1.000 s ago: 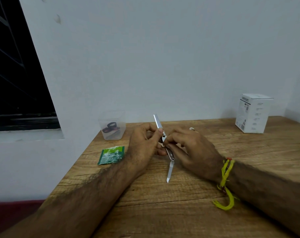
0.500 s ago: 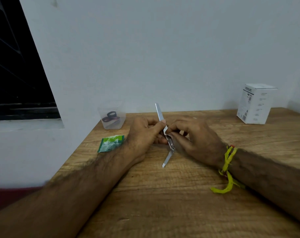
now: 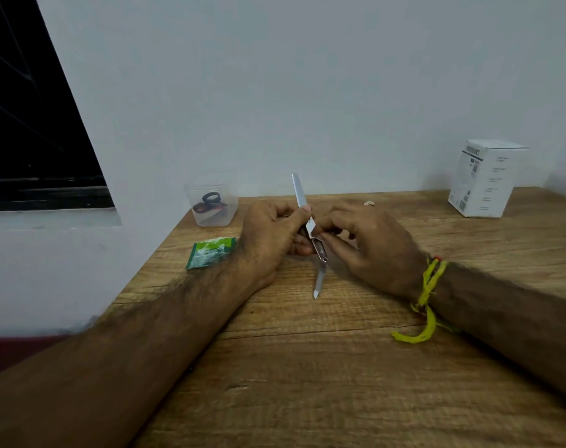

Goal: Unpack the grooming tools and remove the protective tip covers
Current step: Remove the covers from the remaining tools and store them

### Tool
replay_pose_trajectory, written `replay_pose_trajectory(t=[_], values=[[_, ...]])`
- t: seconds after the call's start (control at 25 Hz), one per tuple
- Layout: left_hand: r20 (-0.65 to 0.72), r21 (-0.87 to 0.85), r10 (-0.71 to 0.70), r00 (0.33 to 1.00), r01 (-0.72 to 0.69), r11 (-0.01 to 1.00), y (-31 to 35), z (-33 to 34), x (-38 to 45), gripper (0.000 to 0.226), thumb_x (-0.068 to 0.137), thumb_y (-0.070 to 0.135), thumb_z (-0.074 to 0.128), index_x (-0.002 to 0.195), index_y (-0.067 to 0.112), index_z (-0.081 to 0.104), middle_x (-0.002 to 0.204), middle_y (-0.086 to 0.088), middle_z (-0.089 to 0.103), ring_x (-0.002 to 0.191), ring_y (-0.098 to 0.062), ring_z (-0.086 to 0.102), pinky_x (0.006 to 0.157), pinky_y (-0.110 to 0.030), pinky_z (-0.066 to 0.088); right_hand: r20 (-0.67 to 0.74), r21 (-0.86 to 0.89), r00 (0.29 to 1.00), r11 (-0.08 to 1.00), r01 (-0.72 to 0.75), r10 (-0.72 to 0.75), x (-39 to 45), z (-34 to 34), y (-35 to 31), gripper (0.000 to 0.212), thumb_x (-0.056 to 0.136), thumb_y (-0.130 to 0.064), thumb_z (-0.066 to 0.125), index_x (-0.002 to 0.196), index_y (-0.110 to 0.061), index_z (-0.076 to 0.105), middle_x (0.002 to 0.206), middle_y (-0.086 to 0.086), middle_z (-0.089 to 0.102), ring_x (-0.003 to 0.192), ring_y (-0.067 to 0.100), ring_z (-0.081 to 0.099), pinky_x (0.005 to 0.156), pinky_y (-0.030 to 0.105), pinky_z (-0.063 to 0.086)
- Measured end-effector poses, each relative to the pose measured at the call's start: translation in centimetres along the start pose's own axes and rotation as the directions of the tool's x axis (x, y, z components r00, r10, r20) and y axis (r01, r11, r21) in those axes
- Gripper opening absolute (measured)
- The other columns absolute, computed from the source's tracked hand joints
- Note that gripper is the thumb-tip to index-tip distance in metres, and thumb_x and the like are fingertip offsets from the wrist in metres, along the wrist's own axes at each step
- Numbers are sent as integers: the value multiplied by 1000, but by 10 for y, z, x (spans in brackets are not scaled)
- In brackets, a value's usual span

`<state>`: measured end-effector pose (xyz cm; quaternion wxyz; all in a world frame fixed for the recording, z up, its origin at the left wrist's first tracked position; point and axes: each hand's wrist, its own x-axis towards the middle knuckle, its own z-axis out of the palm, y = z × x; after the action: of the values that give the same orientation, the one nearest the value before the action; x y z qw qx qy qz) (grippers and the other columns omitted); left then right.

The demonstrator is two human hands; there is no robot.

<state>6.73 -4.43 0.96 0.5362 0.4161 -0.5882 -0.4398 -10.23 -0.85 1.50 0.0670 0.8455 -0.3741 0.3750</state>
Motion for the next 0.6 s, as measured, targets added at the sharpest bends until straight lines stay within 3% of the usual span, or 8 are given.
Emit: replay_pose_trajectory(t=[0.6], values=[[-3, -2, 8, 1000, -8, 1000, -3, 0, 3, 19, 97, 16, 66, 91, -1, 71, 62, -6, 72, 49, -18, 69, 46, -24, 56, 31, 26, 999, 999, 34, -35, -3, 1, 1, 7, 90, -12, 67, 93, -13, 73, 91, -3, 68, 86, 16, 62, 74, 43, 51]])
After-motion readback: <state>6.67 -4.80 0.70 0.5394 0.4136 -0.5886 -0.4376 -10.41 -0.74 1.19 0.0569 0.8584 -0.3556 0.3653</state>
